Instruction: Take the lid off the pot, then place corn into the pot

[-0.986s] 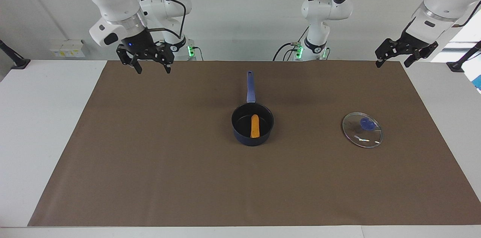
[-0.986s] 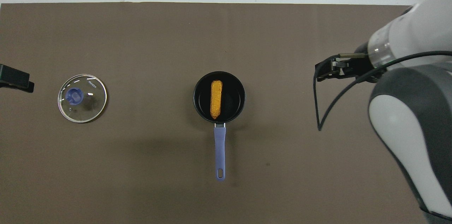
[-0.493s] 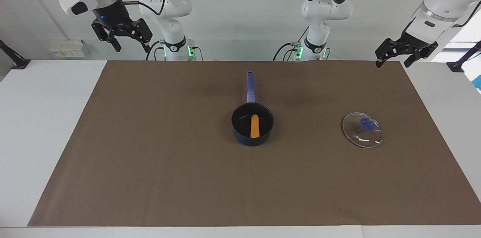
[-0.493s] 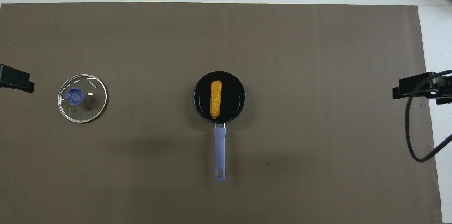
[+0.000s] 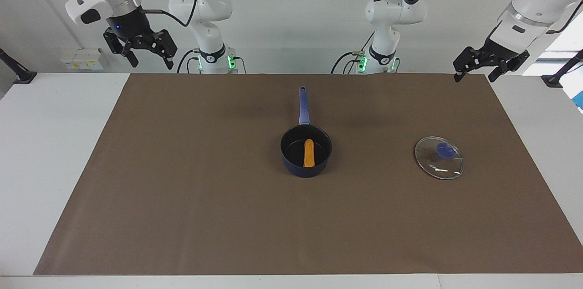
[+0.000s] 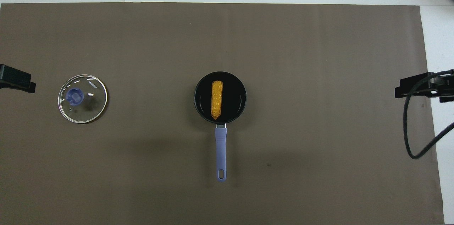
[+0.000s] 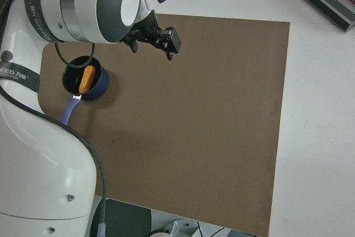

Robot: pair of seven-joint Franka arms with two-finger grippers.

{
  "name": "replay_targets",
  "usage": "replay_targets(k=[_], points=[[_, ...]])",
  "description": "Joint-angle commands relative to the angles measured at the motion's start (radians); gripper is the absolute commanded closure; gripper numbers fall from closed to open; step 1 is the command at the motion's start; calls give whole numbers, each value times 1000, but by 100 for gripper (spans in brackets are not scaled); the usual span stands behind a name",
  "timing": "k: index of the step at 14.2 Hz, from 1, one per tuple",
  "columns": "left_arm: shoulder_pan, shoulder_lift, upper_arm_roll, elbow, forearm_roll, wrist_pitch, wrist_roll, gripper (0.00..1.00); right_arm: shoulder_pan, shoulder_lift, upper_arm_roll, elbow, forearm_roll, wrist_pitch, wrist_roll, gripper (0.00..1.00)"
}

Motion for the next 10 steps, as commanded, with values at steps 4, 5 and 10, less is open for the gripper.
replay_targets(k=[4, 5, 10], points=[[11, -46, -14, -66, 1, 2, 13, 0, -25, -21, 9, -14, -43, -4, -71, 0], [11, -47, -15, -64, 1, 0, 10, 0, -25, -22, 7, -16, -37, -7, -72, 0], [8, -47, -15, -64, -2, 3, 2, 0, -25, -28, 8, -21, -31, -13, -75, 0]])
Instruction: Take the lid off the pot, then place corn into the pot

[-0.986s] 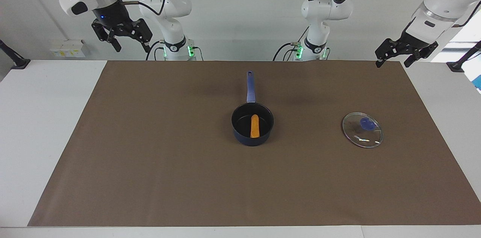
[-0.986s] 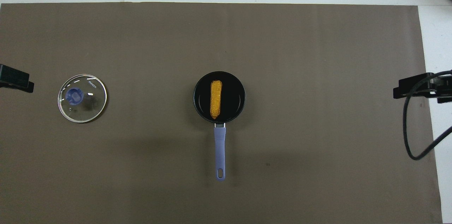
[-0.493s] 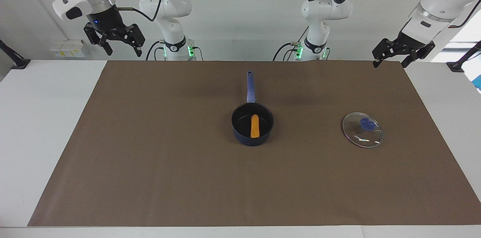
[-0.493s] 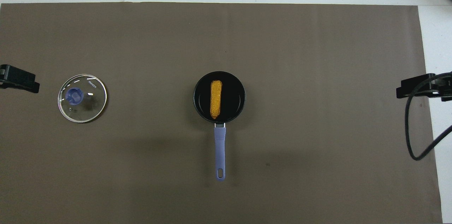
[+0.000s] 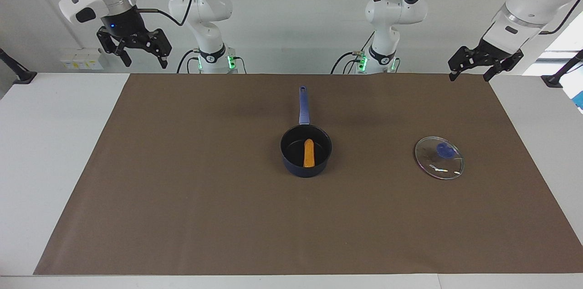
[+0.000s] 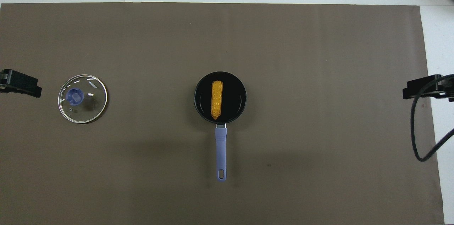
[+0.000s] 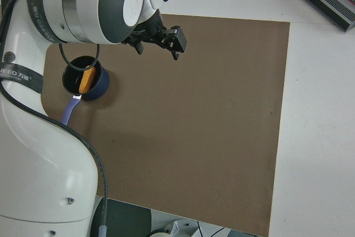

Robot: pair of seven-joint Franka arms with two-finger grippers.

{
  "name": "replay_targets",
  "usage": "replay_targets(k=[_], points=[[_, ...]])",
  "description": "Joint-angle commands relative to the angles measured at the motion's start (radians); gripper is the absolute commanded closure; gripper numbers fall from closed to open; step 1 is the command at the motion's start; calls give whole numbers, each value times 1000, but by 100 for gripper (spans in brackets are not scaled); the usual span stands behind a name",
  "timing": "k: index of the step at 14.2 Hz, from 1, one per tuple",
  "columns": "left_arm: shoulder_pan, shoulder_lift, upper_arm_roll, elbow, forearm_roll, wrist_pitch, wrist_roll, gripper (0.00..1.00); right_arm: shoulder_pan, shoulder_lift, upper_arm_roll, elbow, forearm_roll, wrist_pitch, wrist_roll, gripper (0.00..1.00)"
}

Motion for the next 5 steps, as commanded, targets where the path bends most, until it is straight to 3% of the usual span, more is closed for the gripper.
replay_targets(k=[1, 5], points=[[5, -29, -7, -38, -2, 6, 2, 0, -12, -24, 9, -21, -6, -14, -32, 0], [8, -30, -7, -39, -4, 6, 2, 0, -12, -24, 9, -21, 1, -16, -32, 0]])
